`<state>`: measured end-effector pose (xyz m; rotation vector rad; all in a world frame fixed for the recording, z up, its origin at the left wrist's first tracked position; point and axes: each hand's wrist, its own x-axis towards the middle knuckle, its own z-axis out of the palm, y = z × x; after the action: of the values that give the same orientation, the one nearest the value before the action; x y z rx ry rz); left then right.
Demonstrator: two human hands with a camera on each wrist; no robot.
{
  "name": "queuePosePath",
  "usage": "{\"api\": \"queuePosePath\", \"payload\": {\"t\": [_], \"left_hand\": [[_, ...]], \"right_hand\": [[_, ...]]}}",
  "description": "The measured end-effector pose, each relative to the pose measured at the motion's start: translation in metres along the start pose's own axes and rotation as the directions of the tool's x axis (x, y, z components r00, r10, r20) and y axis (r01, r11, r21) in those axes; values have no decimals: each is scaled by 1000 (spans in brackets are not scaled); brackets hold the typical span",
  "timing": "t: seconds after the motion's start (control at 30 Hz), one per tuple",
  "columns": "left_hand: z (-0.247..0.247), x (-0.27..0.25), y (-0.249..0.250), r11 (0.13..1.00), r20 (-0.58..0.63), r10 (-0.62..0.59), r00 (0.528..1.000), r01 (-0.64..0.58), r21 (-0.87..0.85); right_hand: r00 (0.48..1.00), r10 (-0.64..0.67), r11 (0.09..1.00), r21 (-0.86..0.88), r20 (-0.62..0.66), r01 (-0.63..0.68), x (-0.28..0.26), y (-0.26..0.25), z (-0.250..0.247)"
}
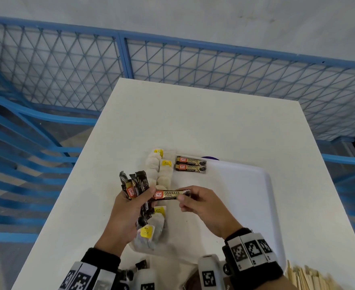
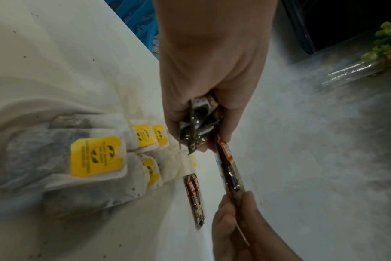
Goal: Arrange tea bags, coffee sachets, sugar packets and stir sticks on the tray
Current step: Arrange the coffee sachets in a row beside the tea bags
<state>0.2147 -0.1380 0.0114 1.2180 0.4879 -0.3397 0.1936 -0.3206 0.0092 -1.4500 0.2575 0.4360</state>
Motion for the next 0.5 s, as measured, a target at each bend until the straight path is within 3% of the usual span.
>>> {"api": "queuePosePath", "payload": {"t": [0.07, 0.17, 0.3, 0.43, 0.5], "left_hand": [[0, 0, -2, 998, -33, 44, 999, -42, 47], [2, -2, -5, 994, -49, 87, 995, -84, 65], [3, -5, -8, 994, -70, 72, 995, -66, 92], [-4, -8, -6, 999, -40, -3, 999, 5, 35], [-7, -9, -4, 1000, -14, -27, 1000, 27, 5]], "right_hand": [[1000, 22, 982, 188, 2, -22, -1, 1, 0], [998, 63, 951, 305, -26, -52, 2, 1, -2], [977, 127, 919, 391, -170, -52, 12, 0, -11], [915, 195, 898, 439, -352, -22, 29, 1, -30], [884, 208, 923, 382, -418, -37, 39, 4, -36]]}}
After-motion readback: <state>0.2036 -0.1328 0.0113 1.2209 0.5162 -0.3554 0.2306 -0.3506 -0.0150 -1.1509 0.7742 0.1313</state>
